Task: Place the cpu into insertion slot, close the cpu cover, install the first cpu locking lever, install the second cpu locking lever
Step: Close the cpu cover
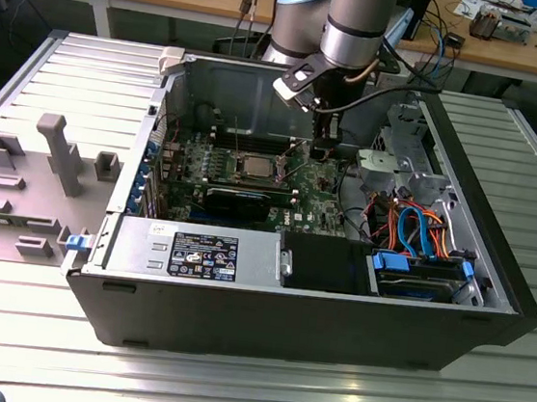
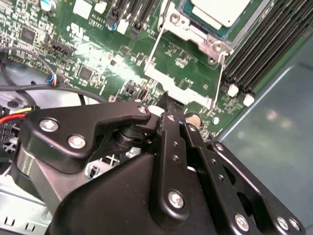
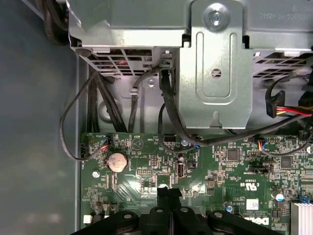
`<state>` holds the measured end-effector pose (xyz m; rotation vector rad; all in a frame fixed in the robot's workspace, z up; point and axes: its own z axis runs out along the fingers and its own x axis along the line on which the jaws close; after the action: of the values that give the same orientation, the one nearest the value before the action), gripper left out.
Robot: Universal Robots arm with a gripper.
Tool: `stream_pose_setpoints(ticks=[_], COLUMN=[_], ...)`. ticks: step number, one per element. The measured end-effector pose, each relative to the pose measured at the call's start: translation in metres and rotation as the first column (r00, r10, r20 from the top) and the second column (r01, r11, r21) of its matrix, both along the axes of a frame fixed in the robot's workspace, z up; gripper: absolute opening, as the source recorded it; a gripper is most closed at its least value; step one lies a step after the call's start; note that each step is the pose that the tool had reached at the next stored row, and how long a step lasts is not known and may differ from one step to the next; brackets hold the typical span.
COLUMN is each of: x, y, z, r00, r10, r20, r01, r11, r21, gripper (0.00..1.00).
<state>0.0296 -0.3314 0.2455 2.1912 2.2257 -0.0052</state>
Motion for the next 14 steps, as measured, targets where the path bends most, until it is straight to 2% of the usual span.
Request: stream_pose_setpoints(ticks=[14], x=[-0.0006], y=[0.0], z=[0.0005], r00=[1.0], r10=[0.002], r20=[0.0], r01=[-0.002], r11=[1.0], r21=[0.0004], gripper=[0.11])
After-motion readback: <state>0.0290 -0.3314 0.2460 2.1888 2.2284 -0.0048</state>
